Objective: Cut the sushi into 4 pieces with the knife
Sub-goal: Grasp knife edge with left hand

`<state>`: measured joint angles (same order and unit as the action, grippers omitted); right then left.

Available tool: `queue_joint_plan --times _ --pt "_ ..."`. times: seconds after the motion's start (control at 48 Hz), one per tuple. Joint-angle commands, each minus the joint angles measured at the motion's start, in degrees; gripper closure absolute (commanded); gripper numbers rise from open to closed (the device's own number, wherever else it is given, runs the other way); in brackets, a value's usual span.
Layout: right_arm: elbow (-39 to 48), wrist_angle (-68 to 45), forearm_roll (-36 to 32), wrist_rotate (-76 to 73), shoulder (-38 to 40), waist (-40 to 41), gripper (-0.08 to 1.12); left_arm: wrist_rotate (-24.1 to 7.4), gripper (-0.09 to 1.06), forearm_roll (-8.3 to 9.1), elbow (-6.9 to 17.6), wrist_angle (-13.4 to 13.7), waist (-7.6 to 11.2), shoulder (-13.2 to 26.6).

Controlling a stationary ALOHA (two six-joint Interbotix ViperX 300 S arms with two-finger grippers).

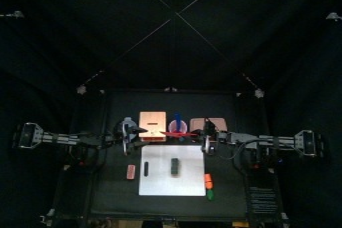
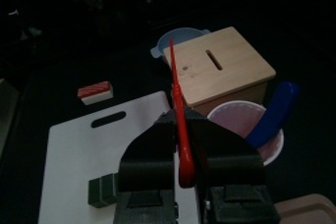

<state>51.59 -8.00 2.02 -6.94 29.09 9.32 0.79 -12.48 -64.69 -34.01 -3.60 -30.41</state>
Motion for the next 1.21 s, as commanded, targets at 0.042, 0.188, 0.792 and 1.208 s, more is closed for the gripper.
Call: queue_joint_plan --times 0.042,0.188,0.792,1.208 --pt "-0.7 -2.02 -1.93 0.0 -2.55 -1.32 0.91 -0.35 -0.01 0.88 2.9 -0.18 0.09 3.6" --pt "-1.23 -3.16 -4.92 0.18 -5.27 -2.9 0.91 -1.67 -0.01 2.99 3.78 -1.05 -0.53 7.56" --pt "-2.46 -4.83 -8.79 -0.09 -5.63 -4.75 0.91 -1.93 0.0 9.32 6.33 -1.32 -0.62 14.15" --pt "-2.46 -6.94 -9.14 -0.09 -4.83 -5.27 0.91 -1.76 0.0 9.32 4.39 -7.65 -0.62 15.38"
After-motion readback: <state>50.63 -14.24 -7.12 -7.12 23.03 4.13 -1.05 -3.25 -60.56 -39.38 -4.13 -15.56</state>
